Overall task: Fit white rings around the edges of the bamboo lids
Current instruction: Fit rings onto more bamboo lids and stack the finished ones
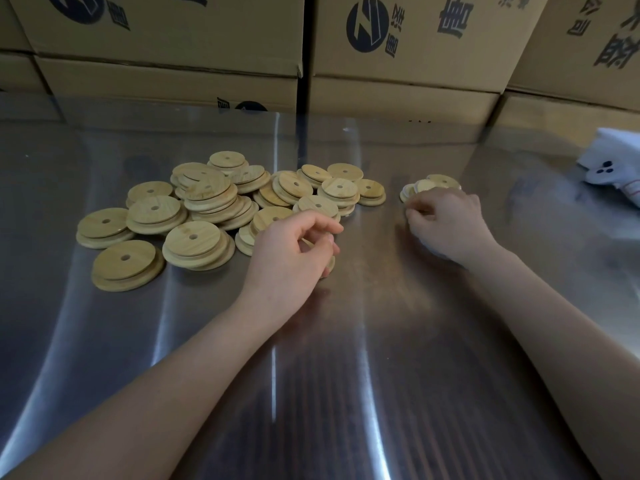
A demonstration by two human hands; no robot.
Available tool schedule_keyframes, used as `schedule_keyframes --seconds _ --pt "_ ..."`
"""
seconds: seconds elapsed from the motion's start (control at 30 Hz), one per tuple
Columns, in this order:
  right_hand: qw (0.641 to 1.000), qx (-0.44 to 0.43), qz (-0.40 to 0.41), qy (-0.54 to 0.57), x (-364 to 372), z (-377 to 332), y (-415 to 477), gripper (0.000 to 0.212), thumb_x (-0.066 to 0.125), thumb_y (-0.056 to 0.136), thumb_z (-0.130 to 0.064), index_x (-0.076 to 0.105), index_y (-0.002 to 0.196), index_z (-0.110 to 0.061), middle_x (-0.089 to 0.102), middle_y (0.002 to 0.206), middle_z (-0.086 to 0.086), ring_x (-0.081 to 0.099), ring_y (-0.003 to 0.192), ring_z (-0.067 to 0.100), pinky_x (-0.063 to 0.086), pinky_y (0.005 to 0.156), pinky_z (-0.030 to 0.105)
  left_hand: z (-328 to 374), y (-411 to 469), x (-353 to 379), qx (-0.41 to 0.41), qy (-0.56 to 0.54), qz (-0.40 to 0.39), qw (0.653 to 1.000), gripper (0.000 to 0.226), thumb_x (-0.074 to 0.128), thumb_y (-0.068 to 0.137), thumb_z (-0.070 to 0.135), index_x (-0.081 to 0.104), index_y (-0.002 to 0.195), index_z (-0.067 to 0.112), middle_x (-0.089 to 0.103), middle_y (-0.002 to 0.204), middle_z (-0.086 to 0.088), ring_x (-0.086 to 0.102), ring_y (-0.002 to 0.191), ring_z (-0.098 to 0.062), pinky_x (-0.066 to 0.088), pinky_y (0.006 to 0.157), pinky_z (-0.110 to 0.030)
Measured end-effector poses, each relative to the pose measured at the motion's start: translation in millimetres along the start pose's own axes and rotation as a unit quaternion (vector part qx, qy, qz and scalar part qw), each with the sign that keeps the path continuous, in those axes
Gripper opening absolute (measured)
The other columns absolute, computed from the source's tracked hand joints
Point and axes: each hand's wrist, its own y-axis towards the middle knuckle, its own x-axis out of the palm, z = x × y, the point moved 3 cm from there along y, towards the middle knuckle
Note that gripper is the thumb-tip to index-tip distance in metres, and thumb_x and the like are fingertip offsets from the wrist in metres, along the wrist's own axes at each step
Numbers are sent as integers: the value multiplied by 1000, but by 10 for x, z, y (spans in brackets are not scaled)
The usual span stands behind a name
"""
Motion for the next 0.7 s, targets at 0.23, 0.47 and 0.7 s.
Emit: schedule_keyframes --seconds 0.23,0.47,0.7 --pt "998 3 -69 -10 70 74 -4 26 45 94 -46 62 104 -30 66 94 -5 53 106 24 19 83 36 11 -5 -7 27 84 10 996 26 61 90 11 68 88 35 69 74 9 62 60 -10 56 65 -35" --pt "989 17 -143 -33 95 73 -30 44 32 96 -59 54 124 -33 57 118 -5 45 124 23 22 95 43 54 -18 -31 57 252 27 966 17 62 87 17 71 97 28 53 85 16 52 80 -9 43 68 -28" --pt "999 -11 -43 11 -60 -72 -45 29 46 96 -39 66 113 -26 67 113 -2 53 114 23 26 99 42 -3 -19 -23 57 381 9 923 39 66 86 37 61 124 29 51 119 6 39 116 -21 34 94 -31"
